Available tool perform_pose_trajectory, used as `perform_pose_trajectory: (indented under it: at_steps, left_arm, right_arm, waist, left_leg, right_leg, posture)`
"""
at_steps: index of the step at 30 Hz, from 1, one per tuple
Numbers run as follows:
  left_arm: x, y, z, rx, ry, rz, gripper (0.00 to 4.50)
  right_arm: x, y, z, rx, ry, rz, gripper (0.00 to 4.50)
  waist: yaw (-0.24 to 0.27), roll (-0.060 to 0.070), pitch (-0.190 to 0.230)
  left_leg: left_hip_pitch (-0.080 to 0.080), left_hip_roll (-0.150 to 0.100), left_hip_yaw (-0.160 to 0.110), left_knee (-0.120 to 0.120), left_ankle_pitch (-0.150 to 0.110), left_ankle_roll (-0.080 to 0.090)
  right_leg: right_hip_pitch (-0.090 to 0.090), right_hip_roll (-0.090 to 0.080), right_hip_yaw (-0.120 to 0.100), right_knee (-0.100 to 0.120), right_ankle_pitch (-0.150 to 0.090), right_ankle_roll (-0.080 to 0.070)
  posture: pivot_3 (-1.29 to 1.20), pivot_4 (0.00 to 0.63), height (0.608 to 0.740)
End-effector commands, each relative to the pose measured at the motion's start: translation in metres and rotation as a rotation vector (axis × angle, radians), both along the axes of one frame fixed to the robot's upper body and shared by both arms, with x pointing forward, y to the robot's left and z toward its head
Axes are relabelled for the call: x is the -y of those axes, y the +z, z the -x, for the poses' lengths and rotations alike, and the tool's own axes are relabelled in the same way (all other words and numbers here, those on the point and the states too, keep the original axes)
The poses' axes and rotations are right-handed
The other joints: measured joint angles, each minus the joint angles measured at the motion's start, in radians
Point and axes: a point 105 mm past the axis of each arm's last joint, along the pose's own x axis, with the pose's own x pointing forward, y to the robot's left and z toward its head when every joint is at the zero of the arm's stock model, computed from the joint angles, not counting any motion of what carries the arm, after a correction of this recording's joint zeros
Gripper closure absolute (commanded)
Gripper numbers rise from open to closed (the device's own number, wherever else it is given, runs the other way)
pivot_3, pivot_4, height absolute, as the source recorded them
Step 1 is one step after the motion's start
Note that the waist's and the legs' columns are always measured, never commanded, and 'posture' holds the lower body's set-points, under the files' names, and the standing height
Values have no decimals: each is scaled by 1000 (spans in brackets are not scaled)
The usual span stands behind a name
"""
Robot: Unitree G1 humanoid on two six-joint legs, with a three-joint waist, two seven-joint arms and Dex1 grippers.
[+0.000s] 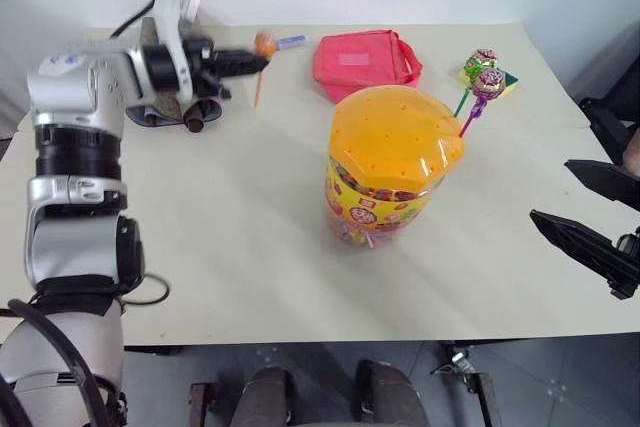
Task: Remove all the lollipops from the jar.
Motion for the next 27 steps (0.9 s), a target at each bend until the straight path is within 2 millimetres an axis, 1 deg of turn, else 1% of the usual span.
perform_pose_trajectory:
  at_steps: [1, 3, 6, 7, 9, 12, 16, 18, 21, 24, 26, 27]
  left_arm:
    - [-29, -24, 15, -127, 174, -95, 4460]
    - [-49, -49, 27, -235, 274, -128, 4460]
    - [-78, -74, 37, -340, 436, -158, 4460]
    - [-85, -81, 40, -364, 470, -165, 4460]
    - [-91, -92, 46, -404, 495, -181, 4460]
    - [-93, -103, 54, -468, 511, -199, 4460]
    - [-98, -112, 61, -504, 527, -222, 4460]
    - [-98, -112, 63, -505, 531, -229, 4460]
    - [-93, -109, 67, -521, 519, -204, 3748]
    - [-93, -105, 68, -527, 507, -181, 2824]
    - [-92, -99, 68, -517, 495, -183, 2271]
    - [-92, -95, 68, -508, 486, -187, 1910]
  right_arm:
    - [-3, 2, -5, 20, 15, 11, 0]
    - [-4, 1, -9, 14, 24, 10, 0]
    - [-3, 1, -14, 9, 37, 10, 0]
    - [-4, 1, -16, 7, 42, 10, 0]
    - [-4, 1, -20, 4, 52, 12, 0]
    - [-3, 1, -24, 3, 62, 18, 0]
    - [-4, 3, -27, 11, 70, 20, 0]
    - [-4, 3, -28, 13, 71, 21, 0]
    - [-3, 3, -28, 15, 71, 24, 0]
    - [-3, 4, -28, 23, 64, 35, 0]
    - [-2, 5, -27, 26, 61, 37, 0]
    - [-1, 6, -27, 26, 59, 40, 0]
  waist:
    - [0, -1, 0]
    - [0, -1, 0]
    - [3, -2, 0]
    - [3, -3, 0]
    - [2, -4, -1]
    - [3, -4, -1]
    - [1, -4, -1]
    - [1, -4, -1]
    - [1, -4, -1]
    - [2, -4, -1]
    - [1, -4, -1]
    - [1, -4, -1]
  left_leg:
    - [0, 0, 0, 0, 0, 0]
    - [0, 0, 0, 0, 0, 0]
    - [0, 0, 0, 1, 0, 0]
    - [0, 0, 0, 1, 0, 0]
    - [0, 0, 0, 1, 0, 0]
    - [0, 0, 0, 1, 0, 0]
    - [0, 0, 0, 1, 0, 0]
    - [0, 0, 0, 1, 0, 0]
    - [0, 0, 1, 1, 0, 0]
    - [0, 0, 1, 1, 0, 0]
    - [0, 0, 1, 1, 0, 0]
    - [0, 0, 1, 1, 0, 0]
  right_leg:
    - [0, 0, 0, 0, 0, 0]
    - [0, 0, 0, 1, 0, 0]
    - [-1, 0, 0, 1, 0, 0]
    - [-1, 0, 0, 2, 0, 0]
    - [-1, 0, 0, 2, 0, 0]
    - [-1, 0, 0, 2, 0, 0]
    - [-1, -1, 1, 2, 0, 0]
    - [-1, -1, 0, 2, 0, 0]
    - [-1, -1, 1, 2, 0, 0]
    - [-1, -1, 1, 2, 0, 0]
    - [-1, -1, 1, 2, 0, 0]
    - [-1, -1, 1, 2, 0, 0]
  posture:
    - [0, 150, 740]
    - [0, 150, 740]
    - [0, 150, 740]
    - [0, 150, 740]
    - [0, 150, 740]
    - [0, 150, 740]
    - [0, 150, 740]
    - [0, 150, 740]
    - [0, 150, 740]
    - [0, 150, 740]
    - [0, 150, 740]
    - [0, 150, 740]
